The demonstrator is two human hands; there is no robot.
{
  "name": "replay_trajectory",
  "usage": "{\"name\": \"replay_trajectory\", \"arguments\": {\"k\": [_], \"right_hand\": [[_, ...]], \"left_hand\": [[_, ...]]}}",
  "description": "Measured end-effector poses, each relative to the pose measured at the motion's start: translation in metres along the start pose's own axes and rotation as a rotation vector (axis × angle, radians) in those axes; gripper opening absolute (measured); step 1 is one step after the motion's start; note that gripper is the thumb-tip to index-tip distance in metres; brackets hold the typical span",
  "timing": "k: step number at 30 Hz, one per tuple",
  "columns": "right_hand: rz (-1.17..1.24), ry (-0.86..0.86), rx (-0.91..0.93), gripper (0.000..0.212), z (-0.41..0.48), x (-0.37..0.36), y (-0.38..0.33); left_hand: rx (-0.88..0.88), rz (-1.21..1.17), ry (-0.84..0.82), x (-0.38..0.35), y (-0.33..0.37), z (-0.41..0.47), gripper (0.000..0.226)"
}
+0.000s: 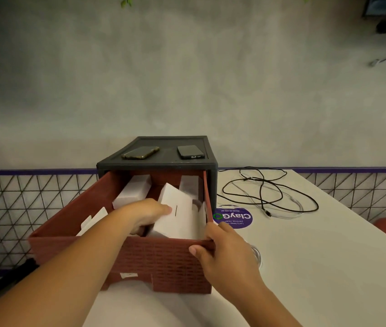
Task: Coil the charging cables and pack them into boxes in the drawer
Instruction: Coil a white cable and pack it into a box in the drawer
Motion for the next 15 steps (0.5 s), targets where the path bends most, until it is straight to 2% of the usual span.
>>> {"name": "replay_trajectory", "arguments": {"k": [7,10,15], "right_hand": [[0.003,0.030,-0.054,0.032,0.012,0.004,0.013],[0.015,0.036,-0.055,0.021,0.022,0.003,0.014],[0.028,0.049,-0.081,0.020,0.047,-0.003,0.022]], "left_hand": [[-0.125,-0.487,0.211,0.044,0.010,-0.032,0.020],[-0.210,-0.687,0.189,0.054,0.007,-0.045,0.019],[-0.285,-0.872,0.155,0.047,-0.003,-0.064,0.017]]}}
Point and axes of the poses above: each hand's wrist, its own z-axis towards the middle knuckle, its own x-axis out of the back of the hand, y = z × x, the point moved 7 cm from there along z, towards the middle knuckle, and after that the axes turned 12 degrees about z, right-handed, at the moved point
